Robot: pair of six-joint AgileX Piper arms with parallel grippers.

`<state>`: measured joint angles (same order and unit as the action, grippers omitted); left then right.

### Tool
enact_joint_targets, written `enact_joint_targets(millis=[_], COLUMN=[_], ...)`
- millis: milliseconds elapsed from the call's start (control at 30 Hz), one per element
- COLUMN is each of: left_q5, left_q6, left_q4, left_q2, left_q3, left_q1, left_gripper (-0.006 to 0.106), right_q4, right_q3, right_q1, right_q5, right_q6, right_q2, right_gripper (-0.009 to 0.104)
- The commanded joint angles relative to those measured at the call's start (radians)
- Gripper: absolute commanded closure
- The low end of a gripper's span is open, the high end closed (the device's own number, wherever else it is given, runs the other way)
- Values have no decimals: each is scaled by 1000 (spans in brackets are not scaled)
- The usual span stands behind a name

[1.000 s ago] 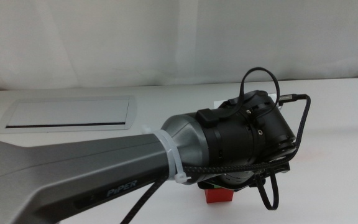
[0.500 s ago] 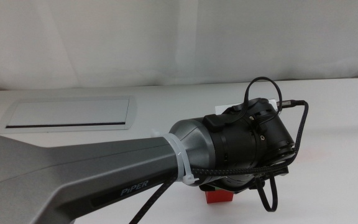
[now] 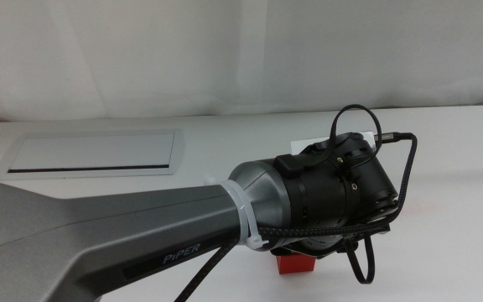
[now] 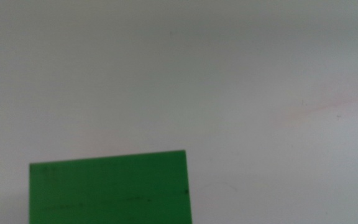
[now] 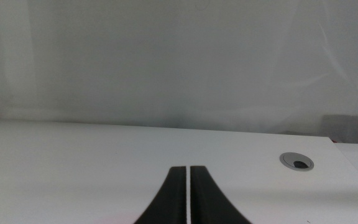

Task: Stack red cubes first, then green, then blue cubes in a specific spot.

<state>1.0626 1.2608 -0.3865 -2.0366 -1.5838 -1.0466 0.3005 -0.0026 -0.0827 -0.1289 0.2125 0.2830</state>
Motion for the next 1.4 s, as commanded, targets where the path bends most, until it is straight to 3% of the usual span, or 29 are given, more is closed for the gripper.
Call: enact_joint_targets(millis=[0, 200, 233, 300, 333, 567, 767, 867, 1033, 1267, 1367], left_q5=[16, 15, 13, 21, 22, 29, 10, 8, 69, 214, 225], left_q6=[61, 75, 68, 72, 74, 37, -24, -112, -318, -537, -615], left_q4=[-23, -23, -23, -23, -23, -25, -145, -150, -93, -91, -42], left_q2=[2, 2, 2, 2, 2, 27, 143, 218, 338, 471, 542], left_q3=[3, 3, 3, 3, 3, 1, 1, 1, 1, 3, 27], left_q1=[2, 2, 2, 2, 2, 2, 5, 40, 177, 416, 526], left_gripper=[77, 67, 32, 12, 8, 8, 8, 8, 8, 8, 8], right_q4=[2, 2, 2, 2, 2, 2, 2, 2, 2, 2, 2], right_q3=[35, 35, 35, 35, 35, 35, 35, 35, 35, 35, 35], right_q1=[4, 4, 4, 4, 4, 4, 4, 4, 4, 4, 4], right_q5=[-2, -2, -2, -2, -2, -2, -2, -2, -2, -2, -2], right_q6=[-2, -2, -2, -2, -2, -2, -2, -2, -2, -2, -2], right_q2=[0, 0, 0, 0, 0, 0, 0, 0, 0, 0, 0], right_gripper=[98, 98, 98, 98, 98, 98, 98, 98, 98, 98, 98])
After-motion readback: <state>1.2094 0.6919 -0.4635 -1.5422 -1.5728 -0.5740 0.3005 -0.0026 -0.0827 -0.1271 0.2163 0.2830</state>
